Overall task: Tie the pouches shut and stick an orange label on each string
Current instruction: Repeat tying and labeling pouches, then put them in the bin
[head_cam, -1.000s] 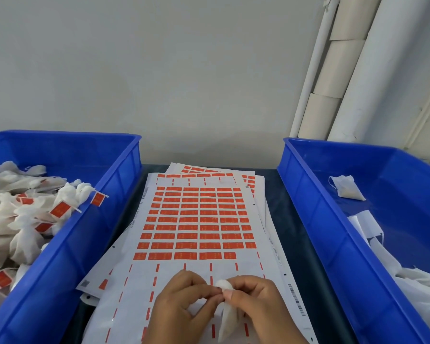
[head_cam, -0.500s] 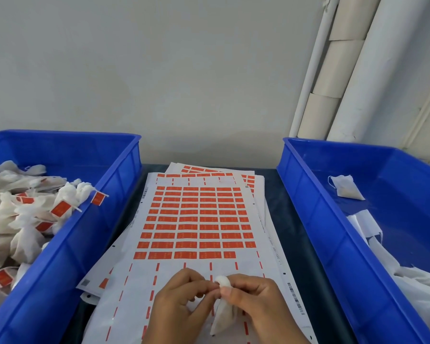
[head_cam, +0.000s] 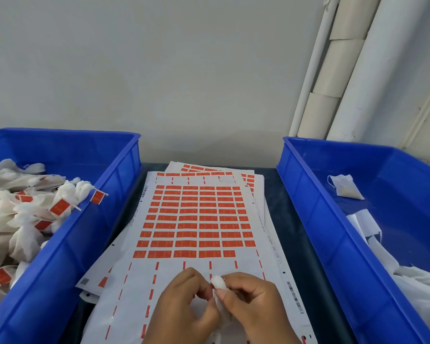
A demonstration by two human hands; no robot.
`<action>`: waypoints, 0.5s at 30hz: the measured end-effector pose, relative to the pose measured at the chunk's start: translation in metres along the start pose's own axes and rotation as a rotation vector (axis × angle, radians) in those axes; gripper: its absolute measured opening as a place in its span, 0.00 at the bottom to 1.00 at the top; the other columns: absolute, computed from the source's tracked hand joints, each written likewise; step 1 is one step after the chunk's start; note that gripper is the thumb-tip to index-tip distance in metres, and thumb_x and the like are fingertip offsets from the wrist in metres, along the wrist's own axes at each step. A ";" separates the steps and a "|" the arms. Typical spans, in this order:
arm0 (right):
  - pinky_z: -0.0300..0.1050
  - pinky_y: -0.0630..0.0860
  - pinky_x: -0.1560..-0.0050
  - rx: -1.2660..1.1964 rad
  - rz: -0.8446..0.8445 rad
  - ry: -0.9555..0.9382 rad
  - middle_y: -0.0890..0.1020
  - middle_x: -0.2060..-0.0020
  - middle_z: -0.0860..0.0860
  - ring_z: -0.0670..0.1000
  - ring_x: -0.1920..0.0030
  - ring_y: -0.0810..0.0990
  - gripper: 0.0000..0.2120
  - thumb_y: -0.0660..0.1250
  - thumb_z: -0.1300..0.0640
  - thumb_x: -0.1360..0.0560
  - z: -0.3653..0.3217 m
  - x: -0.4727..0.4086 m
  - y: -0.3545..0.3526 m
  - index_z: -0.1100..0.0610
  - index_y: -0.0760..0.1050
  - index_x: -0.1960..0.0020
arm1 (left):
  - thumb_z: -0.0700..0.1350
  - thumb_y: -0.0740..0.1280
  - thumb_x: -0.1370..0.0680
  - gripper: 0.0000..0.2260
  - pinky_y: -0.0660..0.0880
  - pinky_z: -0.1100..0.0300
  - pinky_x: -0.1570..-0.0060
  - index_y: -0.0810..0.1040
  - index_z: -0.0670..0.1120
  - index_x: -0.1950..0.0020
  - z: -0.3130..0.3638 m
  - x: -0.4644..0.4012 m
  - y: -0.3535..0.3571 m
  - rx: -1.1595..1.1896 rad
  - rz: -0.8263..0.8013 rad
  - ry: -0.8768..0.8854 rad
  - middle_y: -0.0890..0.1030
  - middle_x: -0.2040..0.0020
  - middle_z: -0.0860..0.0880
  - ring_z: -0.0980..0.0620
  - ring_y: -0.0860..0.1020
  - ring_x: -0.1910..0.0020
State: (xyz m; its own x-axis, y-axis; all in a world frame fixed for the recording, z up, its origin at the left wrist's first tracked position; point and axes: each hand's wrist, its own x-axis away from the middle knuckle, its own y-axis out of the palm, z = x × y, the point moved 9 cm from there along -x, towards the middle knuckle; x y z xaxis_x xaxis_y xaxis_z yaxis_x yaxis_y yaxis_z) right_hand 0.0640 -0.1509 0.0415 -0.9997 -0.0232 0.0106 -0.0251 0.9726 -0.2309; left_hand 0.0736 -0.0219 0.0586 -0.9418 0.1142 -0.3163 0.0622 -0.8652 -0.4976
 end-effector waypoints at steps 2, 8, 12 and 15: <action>0.35 0.77 0.48 0.008 0.007 0.007 0.85 0.55 0.40 0.43 0.50 0.81 0.05 0.72 0.57 0.28 0.001 0.000 0.000 0.47 0.83 0.57 | 0.40 0.76 0.35 0.16 0.71 0.73 0.56 0.71 0.56 0.70 0.002 0.000 -0.001 -0.003 -0.004 0.004 0.74 0.54 0.69 0.65 0.71 0.51; 0.39 0.77 0.53 -0.108 0.018 0.050 0.85 0.59 0.47 0.45 0.57 0.82 0.07 0.72 0.60 0.28 0.002 -0.001 -0.005 0.50 0.86 0.60 | 0.42 0.81 0.40 0.14 0.71 0.77 0.60 0.81 0.56 0.64 0.011 -0.001 -0.004 -0.069 0.019 0.134 0.76 0.65 0.63 0.60 0.76 0.58; 0.41 0.79 0.49 -0.117 -0.003 0.056 0.86 0.57 0.48 0.49 0.53 0.82 0.04 0.72 0.59 0.28 0.003 -0.002 -0.005 0.53 0.86 0.58 | 0.41 0.80 0.43 0.10 0.70 0.80 0.64 0.85 0.48 0.64 0.019 -0.002 -0.008 -0.134 0.054 0.228 0.75 0.66 0.62 0.59 0.76 0.65; 0.38 0.78 0.52 -0.122 0.015 0.055 0.86 0.58 0.48 0.48 0.54 0.83 0.04 0.72 0.59 0.28 0.003 -0.002 -0.006 0.53 0.85 0.57 | 0.39 0.79 0.37 0.11 0.72 0.76 0.62 0.82 0.53 0.66 0.011 0.000 -0.009 -0.066 0.040 0.087 0.75 0.66 0.63 0.56 0.76 0.66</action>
State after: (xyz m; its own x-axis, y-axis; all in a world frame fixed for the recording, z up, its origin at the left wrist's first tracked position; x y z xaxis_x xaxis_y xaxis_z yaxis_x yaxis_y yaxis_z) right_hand 0.0658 -0.1571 0.0396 -0.9981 0.0011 0.0618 -0.0058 0.9937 -0.1116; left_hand 0.0697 -0.0197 0.0723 -0.9059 0.1244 -0.4048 0.1238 -0.8363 -0.5341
